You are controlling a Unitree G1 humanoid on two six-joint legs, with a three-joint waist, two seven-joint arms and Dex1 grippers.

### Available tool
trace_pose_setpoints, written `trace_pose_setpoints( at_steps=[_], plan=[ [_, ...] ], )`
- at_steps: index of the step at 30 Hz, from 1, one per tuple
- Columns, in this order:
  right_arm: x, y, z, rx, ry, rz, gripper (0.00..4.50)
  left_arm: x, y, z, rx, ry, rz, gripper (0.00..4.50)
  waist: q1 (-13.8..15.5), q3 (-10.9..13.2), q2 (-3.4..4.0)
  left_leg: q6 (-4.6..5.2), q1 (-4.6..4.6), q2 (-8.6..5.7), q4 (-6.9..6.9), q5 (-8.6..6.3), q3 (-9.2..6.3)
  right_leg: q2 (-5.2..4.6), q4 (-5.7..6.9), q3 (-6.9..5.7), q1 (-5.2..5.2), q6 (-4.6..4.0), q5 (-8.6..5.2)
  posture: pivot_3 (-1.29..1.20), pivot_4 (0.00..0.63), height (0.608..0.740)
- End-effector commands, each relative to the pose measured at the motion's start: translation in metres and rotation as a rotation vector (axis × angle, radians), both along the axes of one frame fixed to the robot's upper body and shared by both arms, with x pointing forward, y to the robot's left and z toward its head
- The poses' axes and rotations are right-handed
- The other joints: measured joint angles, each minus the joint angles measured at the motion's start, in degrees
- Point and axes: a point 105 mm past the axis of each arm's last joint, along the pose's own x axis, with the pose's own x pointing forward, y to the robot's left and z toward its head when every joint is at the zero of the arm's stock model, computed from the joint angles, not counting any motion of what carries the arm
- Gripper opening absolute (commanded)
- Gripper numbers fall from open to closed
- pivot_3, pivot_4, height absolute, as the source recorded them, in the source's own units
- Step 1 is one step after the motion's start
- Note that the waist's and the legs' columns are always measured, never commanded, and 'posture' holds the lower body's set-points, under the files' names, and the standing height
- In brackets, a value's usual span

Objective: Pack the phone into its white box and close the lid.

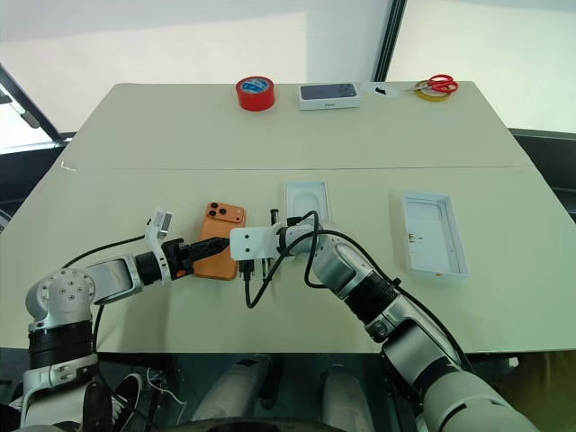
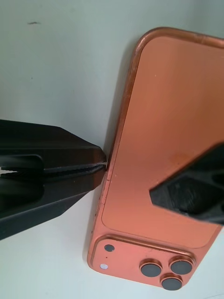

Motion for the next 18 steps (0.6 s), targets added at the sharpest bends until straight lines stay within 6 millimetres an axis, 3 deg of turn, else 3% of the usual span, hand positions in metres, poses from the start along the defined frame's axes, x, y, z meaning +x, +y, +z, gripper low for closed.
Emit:
trace_pose_setpoints(
  at_steps=[1, 3, 7, 11, 15, 18],
  plan=[
    [-0.001, -0.001, -0.003, -0.003, 0.007, -0.002, 0.02, 0.001, 0.009, 0.002, -0.024, 0.003, 0.026, 2.62, -0.1, 0.0, 0.00, 0.00, 0.00, 0.00, 0.00, 0.00, 0.00, 0.00, 0.00, 0.00, 0.00, -0.01, 0.00, 0.00, 0.150, 0.740],
    [-0.001, 0.000, -0.003, -0.002, 0.007, -0.001, 0.00, 0.000, 0.008, 0.003, -0.052, 0.009, 0.022, 2.06, -0.1, 0.0, -0.03, 0.00, 0.00, 0.00, -0.01, 0.00, 0.00, 0.01, 0.00, 0.00, -0.01, 0.00, 0.00, 0.00, 0.150, 0.740],
    [-0.001, -0.001, -0.003, -0.002, 0.002, 0.002, 0.00, 0.000, 0.007, 0.002, -0.089, 0.022, 0.028, 0.15, -0.1, 0.0, -0.08, 0.00, -0.02, 0.00, -0.01, 0.00, 0.00, 0.01, -0.01, 0.00, -0.02, 0.00, 0.00, 0.00, 0.150, 0.740],
    [0.000, 0.001, 0.005, 0.039, 0.006, -0.005, 0.00, -0.001, 0.011, 0.000, -0.127, 0.041, 0.050, 0.02, -0.4, 0.0, -0.08, -0.01, -0.02, 0.01, -0.02, 0.00, -0.02, 0.01, 0.00, -0.01, -0.02, 0.00, 0.00, 0.00, 0.150, 0.740],
    [-0.002, 0.005, 0.033, 0.211, 0.062, 0.004, 0.00, 0.001, 0.016, 0.009, -0.215, 0.025, 0.081, 0.02, -0.8, 0.1, -0.13, -0.01, -0.04, 0.00, -0.02, 0.00, -0.02, 0.00, -0.01, -0.01, -0.03, 0.02, 0.01, 0.00, 0.150, 0.740],
    [-0.016, -0.005, 0.060, 0.374, 0.254, 0.071, 0.82, 0.004, 0.013, 0.031, -0.303, -0.046, 0.083, 0.00, -0.9, 0.3, -0.32, -0.01, -0.17, 0.01, -0.02, 0.01, -0.07, 0.01, -0.01, -0.04, -0.15, 0.13, 0.07, 0.00, 0.150, 0.740]
  ],
)
